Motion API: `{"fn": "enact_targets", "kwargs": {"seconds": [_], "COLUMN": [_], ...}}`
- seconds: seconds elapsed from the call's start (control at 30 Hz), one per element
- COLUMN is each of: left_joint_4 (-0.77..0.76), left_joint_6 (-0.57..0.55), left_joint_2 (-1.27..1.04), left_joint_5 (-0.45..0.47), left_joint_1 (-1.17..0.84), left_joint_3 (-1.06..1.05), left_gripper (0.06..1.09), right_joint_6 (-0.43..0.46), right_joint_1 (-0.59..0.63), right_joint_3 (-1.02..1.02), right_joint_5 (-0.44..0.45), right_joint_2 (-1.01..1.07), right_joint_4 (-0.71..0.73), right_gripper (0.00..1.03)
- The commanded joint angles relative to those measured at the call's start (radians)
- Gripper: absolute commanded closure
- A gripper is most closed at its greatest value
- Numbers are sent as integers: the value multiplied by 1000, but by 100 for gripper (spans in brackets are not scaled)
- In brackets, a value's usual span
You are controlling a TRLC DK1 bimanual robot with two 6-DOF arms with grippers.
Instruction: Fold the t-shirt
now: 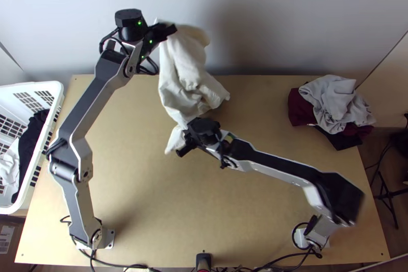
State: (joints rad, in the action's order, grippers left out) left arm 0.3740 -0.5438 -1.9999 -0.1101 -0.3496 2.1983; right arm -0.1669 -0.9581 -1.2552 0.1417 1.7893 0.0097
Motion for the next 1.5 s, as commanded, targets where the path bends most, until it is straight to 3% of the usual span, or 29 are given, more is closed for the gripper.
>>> {"fn": "enact_targets", "kwargs": {"seconds": [0.0,0.07,0.17,0.2,0.3,0.43,0.73,1.07,1.27,1.47], "left_joint_4": [112,151,221,249,345,362,358,373,399,436], "left_joint_6": [104,127,186,203,239,237,214,315,351,321], "left_joint_2": [-109,-131,-137,-137,-122,-25,211,556,670,725], "left_joint_5": [44,61,121,125,161,274,352,375,487,494], "left_joint_1": [74,74,63,57,50,90,172,86,104,-43], "left_joint_3": [-12,-20,-45,-51,-57,-134,-350,-604,-657,-753], "left_gripper": [93,83,81,76,54,16,12,12,12,12], "right_joint_6": [-6,-2,10,12,20,35,129,179,185,184], "right_joint_1": [-24,-25,-19,-11,22,65,116,200,266,274], "right_joint_3": [-44,-99,-171,-188,-217,-300,-638,-612,-607,-570], "right_joint_5": [-1,-2,-17,-22,-22,-22,-13,58,93,130], "right_joint_2": [-219,-260,-315,-329,-372,-410,-350,-263,-189,-162], "right_joint_4": [-201,-287,-387,-412,-445,-479,-484,-312,-237,-195], "right_gripper": [100,100,100,100,100,100,100,100,100,100]}}
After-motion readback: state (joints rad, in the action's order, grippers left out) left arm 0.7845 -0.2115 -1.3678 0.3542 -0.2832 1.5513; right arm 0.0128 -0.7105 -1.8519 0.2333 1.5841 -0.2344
